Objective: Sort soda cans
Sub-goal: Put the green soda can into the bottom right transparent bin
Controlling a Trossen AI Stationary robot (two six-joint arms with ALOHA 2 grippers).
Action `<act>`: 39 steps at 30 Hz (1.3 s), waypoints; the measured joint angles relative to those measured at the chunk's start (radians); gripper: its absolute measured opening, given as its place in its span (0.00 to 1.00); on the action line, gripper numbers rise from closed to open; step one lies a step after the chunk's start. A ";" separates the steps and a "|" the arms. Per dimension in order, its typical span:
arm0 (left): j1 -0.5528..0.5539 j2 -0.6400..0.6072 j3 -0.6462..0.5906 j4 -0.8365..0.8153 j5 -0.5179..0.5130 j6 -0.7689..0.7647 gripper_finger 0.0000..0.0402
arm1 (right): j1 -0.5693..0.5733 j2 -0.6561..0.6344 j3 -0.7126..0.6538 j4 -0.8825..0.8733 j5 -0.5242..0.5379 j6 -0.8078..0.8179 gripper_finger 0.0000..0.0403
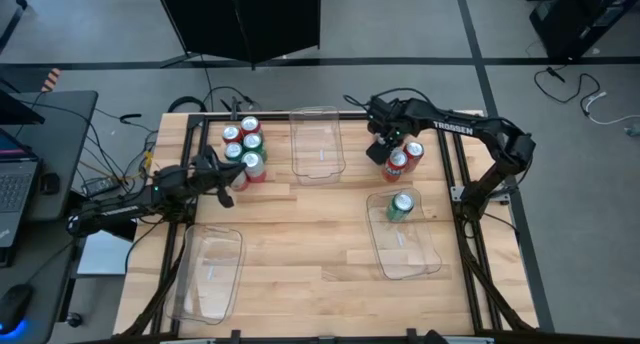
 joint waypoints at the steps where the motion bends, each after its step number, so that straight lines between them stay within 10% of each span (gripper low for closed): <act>1: 0.000 0.000 0.000 0.006 0.000 0.000 0.02 | 0.005 0.000 0.016 -0.002 0.000 -0.006 0.71; 20: 0.000 0.001 0.000 0.070 0.000 0.006 0.02 | 0.457 -0.002 0.562 -0.389 0.018 0.145 0.71; 39: 0.000 0.001 0.000 0.067 0.000 0.006 0.02 | 0.986 -0.010 0.546 -0.605 -0.071 0.857 0.71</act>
